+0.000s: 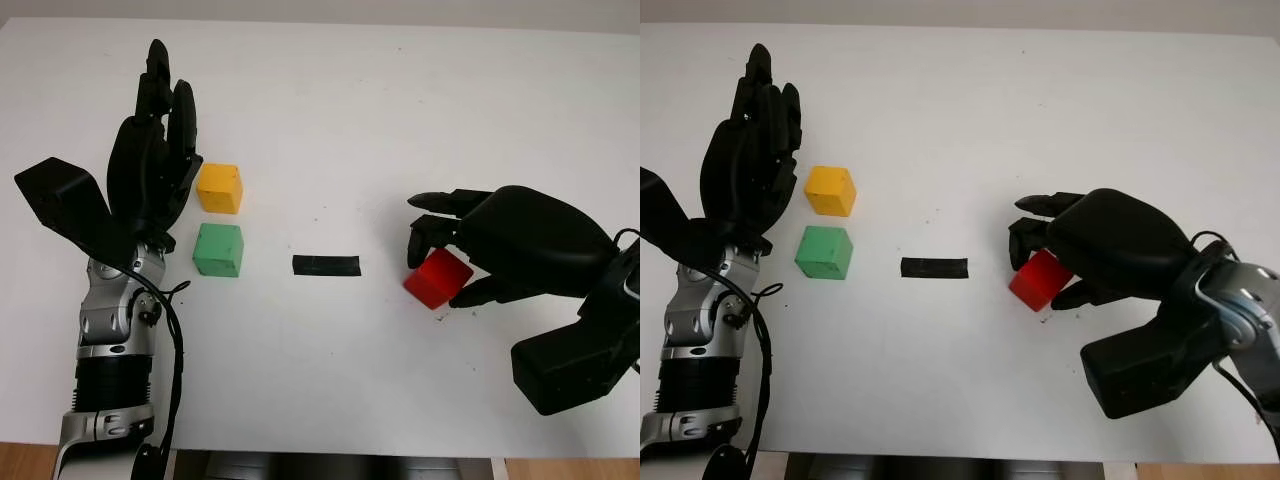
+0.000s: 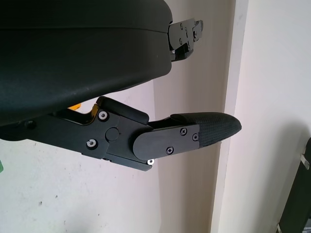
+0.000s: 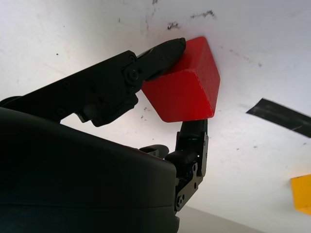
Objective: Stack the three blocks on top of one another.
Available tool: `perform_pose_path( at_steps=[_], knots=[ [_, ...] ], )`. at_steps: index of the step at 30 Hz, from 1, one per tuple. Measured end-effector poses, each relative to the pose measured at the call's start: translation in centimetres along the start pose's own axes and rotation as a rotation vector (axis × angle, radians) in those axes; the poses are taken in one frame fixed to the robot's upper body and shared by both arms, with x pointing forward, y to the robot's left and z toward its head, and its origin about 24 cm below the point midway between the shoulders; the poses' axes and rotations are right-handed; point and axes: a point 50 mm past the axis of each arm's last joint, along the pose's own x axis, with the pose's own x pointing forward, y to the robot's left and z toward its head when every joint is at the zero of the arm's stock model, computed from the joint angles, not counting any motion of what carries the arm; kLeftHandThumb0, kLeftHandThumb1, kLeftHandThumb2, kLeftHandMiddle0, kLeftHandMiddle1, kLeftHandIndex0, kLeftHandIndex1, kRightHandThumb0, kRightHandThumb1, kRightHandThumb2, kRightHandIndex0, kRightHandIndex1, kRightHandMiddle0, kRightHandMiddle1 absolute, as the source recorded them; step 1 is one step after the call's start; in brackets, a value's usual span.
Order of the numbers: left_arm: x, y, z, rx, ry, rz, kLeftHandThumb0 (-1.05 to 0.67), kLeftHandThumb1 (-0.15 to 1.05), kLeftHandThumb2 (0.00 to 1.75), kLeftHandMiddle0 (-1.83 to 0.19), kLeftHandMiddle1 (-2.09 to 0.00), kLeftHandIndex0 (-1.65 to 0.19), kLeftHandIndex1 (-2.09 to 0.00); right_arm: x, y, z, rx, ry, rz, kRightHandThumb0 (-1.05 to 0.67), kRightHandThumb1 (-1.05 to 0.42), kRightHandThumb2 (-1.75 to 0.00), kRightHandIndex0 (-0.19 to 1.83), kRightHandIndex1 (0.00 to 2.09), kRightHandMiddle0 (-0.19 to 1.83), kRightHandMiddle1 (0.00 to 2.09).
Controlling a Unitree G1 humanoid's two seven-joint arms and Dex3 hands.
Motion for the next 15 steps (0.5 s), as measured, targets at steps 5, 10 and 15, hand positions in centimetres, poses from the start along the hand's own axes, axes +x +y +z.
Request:
perform_pose_path(
  at_steps=[5, 10, 15],
  knots=[
    [0.0, 0.0, 0.0, 0.0, 0.001, 0.0, -0.72, 1.05, 0.53, 0.19, -0.04, 0.19, 0.0, 0.8, -1.1, -0.5, 0.095, 0.023, -0.053, -0.34, -0.88, -0.05, 0.39, 0.09, 0.54, 1.31],
    [0.0, 0.0, -0.1, 0.001, 0.002, 0.002, -0.72, 1.05, 0.54, 0.19, -0.03, 0.19, 0.0, 2.1, -2.5, -0.3, 0.121, -0.014, -0.09, -0.38, -0.86, -0.05, 0.41, 0.09, 0.59, 1.28],
    [0.0, 0.0, -0.1, 0.001, 0.005, 0.009, -0.71, 1.05, 0.54, 0.19, -0.01, 0.19, 0.0, 3.7, -3.8, 0.2, 0.084, -0.065, -0.063, -0.4, -0.86, -0.06, 0.41, 0.08, 0.6, 1.27]
  ],
)
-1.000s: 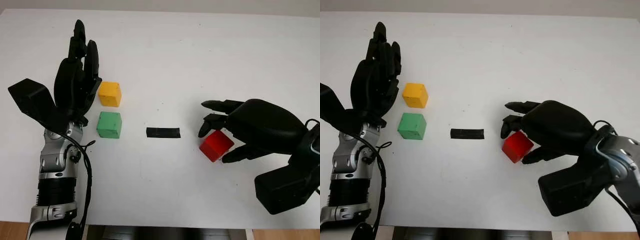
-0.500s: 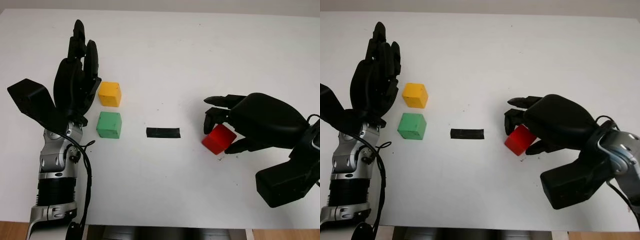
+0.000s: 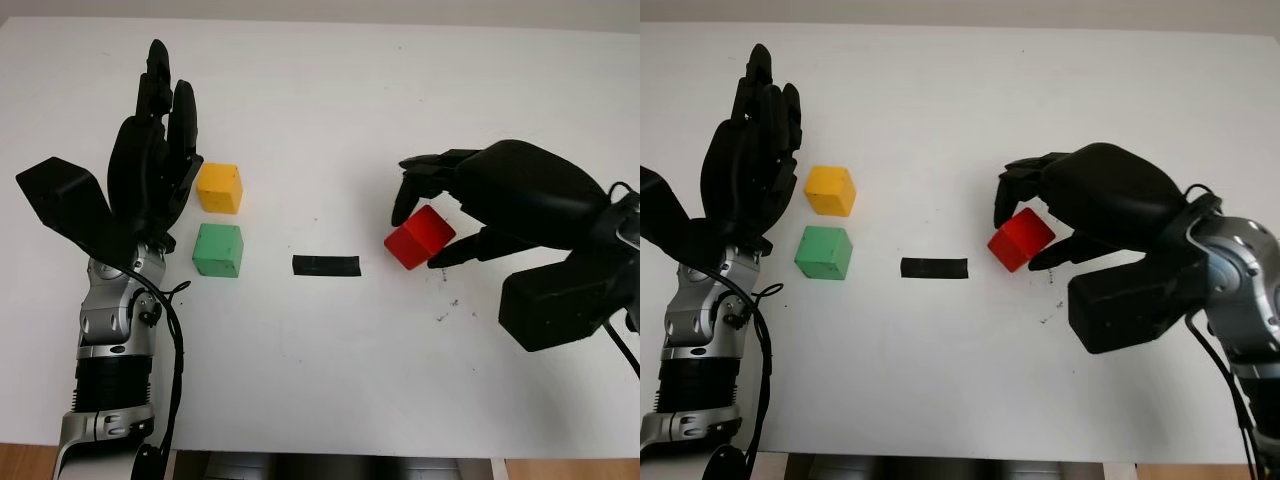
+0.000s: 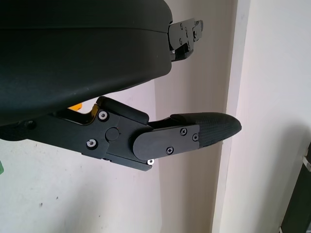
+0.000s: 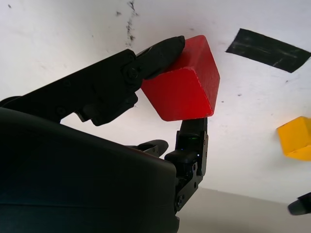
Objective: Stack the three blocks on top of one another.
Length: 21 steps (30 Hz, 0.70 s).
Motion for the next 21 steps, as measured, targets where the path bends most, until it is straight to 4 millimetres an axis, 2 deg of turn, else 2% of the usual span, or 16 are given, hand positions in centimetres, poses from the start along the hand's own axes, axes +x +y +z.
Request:
perform_pose_path(
  at_steps=[8, 21],
  knots=[
    [0.0, -0.1, 0.0, -0.002, -0.001, -0.005, -0.71, 1.05, 0.54, 0.19, 0.0, 0.19, 0.0, 2.7, -1.1, 1.0, -0.092, -0.118, 0.039, -0.45, -0.89, -0.06, 0.39, 0.06, 0.59, 1.3],
    [0.0, -0.4, -0.2, -0.005, 0.0, 0.003, -0.72, 1.05, 0.54, 0.19, 0.0, 0.19, 0.0, 5.1, -1.2, 2.0, -0.171, -0.251, 0.083, -0.43, -0.91, -0.05, 0.37, 0.06, 0.46, 1.49]
  ],
)
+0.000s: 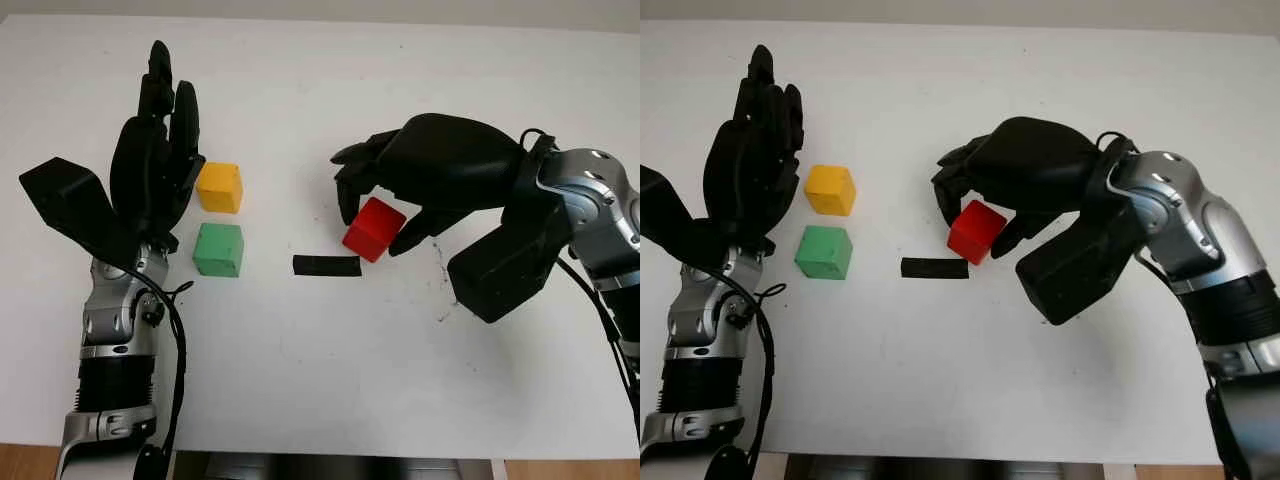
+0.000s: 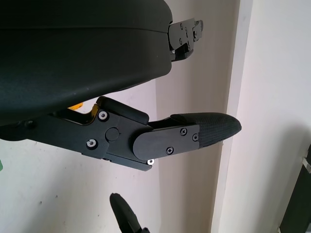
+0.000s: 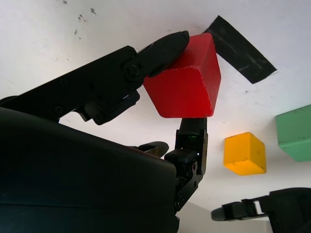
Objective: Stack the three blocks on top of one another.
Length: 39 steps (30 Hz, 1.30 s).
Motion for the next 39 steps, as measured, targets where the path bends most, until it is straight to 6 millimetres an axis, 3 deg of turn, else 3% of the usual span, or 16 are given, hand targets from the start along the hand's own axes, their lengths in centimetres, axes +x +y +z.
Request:
perform_pose_path(
  at_steps=[4, 11, 24, 39],
  knots=[
    [0.0, -0.1, 0.0, -0.001, -0.003, 0.006, -0.72, 1.05, 0.55, 0.19, 0.0, 0.19, 0.0, 0.7, 0.0, 0.0, -0.006, -0.019, 0.012, -0.43, -0.91, -0.05, 0.36, 0.05, 0.44, 1.52],
    [0.0, -0.1, 0.0, 0.001, -0.006, 0.008, -0.72, 1.05, 0.54, 0.19, 0.0, 0.19, 0.0, 1.8, 0.4, 0.8, -0.033, -0.082, 0.044, -0.41, -0.89, -0.05, 0.38, 0.06, 0.47, 1.41],
    [0.0, -0.1, 0.1, 0.002, -0.015, 0.005, -0.72, 1.05, 0.55, 0.19, 0.0, 0.19, 0.0, 3.8, 1.1, 1.3, -0.058, -0.137, 0.053, -0.44, -0.89, -0.05, 0.36, 0.05, 0.45, 1.45],
    [0.0, -0.1, 0.0, 0.001, -0.016, 0.011, -0.72, 1.05, 0.55, 0.19, 0.0, 0.19, 0.0, 4.4, 1.1, 1.7, -0.107, -0.175, 0.047, -0.47, -0.92, -0.05, 0.34, 0.05, 0.39, 1.55]
  ],
)
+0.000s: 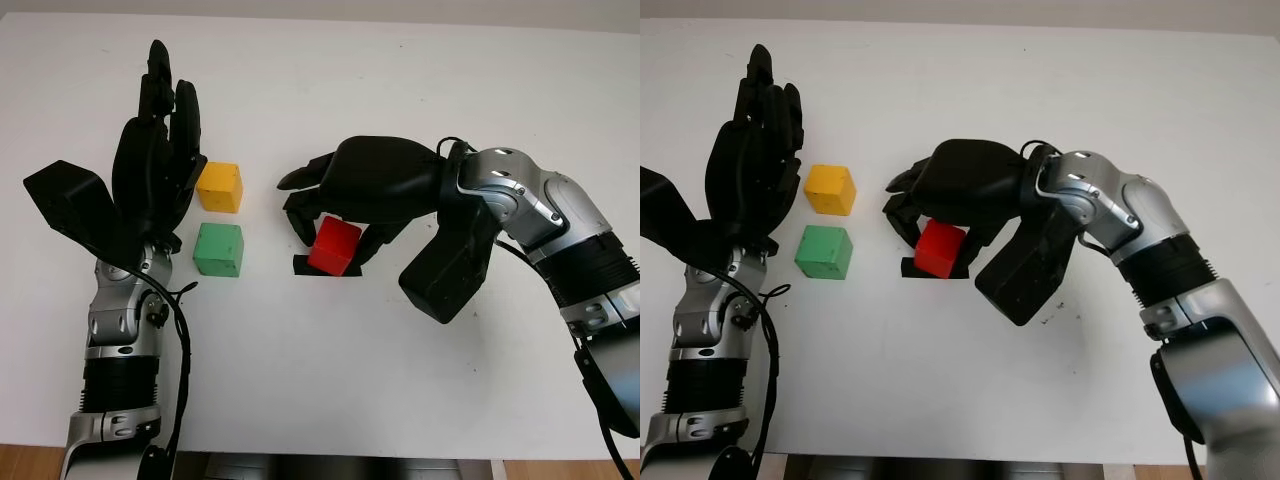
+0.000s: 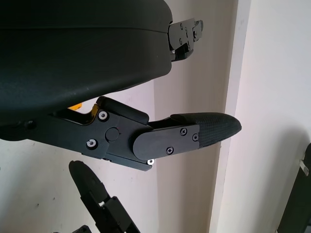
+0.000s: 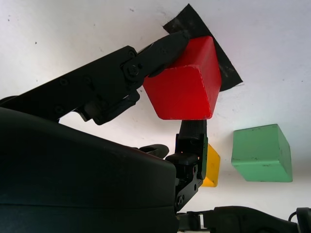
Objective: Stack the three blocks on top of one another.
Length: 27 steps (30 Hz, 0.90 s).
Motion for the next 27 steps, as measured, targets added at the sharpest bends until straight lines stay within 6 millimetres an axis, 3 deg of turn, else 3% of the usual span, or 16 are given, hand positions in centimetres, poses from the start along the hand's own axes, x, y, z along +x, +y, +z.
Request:
perform_pose_path(
  at_steps=[23, 25, 27],
  knots=[
    [-0.05, -0.08, -0.18, 0.002, 0.011, 0.004, -0.72, 1.05, 0.54, 0.19, 0.0, 0.19, 0.0, 0.31, 0.16, 0.26, -0.019, -0.022, 0.028, -0.51, -0.91, -0.05, 0.35, 0.06, 0.46, 1.5],
    [-0.06, -0.09, -0.2, 0.002, 0.012, 0.004, -0.72, 1.05, 0.54, 0.19, 0.0, 0.19, 0.0, 0.3, 0.2, 0.22, -0.014, -0.02, 0.035, -0.54, -0.92, -0.05, 0.32, 0.04, 0.35, 1.34],
    [-0.05, -0.09, -0.19, 0.002, 0.011, 0.003, -0.72, 1.05, 0.54, 0.19, 0.0, 0.19, 0.0, 0.28, 0.34, 0.14, -0.008, -0.012, 0.056, -0.63, -0.93, -0.05, 0.19, 0.03, 0.21, 0.99]
  ],
)
